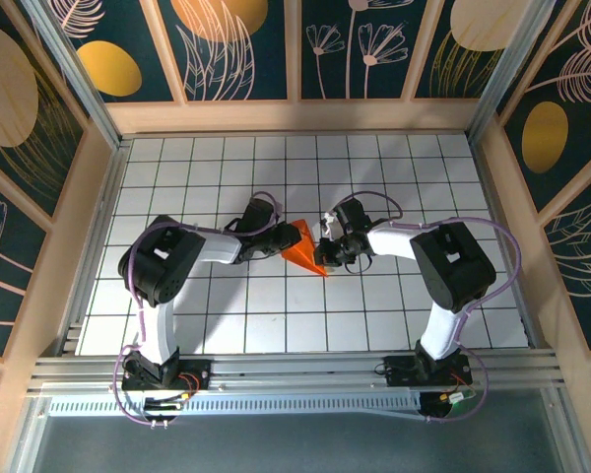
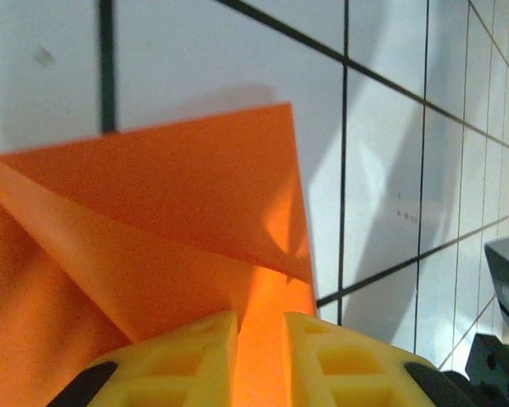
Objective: Fold a paper plane with a square sheet of paper (fold left side to right side)
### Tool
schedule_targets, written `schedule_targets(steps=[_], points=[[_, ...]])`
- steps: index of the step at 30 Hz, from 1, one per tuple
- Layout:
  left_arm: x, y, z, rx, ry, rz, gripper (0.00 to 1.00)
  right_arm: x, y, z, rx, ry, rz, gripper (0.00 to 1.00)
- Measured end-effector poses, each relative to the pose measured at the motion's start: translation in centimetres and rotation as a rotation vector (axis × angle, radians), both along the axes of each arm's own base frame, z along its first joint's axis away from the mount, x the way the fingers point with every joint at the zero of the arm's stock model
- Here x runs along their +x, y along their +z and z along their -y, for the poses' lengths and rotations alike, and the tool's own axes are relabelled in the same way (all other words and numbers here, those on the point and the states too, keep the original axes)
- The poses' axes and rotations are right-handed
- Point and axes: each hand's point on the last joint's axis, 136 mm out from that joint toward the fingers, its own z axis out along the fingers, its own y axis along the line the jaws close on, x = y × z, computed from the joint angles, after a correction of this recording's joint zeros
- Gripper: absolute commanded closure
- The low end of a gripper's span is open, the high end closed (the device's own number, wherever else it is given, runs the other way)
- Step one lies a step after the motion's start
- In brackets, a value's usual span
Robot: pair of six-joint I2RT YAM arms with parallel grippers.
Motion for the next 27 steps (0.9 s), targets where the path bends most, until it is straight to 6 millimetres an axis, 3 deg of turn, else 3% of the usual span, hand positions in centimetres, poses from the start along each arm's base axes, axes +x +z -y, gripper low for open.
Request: schedule_targets(steps=[20, 27], points=[[3.5, 0.0, -4.3, -0.012, 0.048, 0.034, 0.79, 0.6, 0.1, 0.1, -0.02, -0.002, 0.032, 1.0], [6.4, 0.0, -8.3, 0.057, 0.121, 0.075, 0.8, 0.7, 0.1, 0.1, -0.021, -0.002, 0.033, 1.0]])
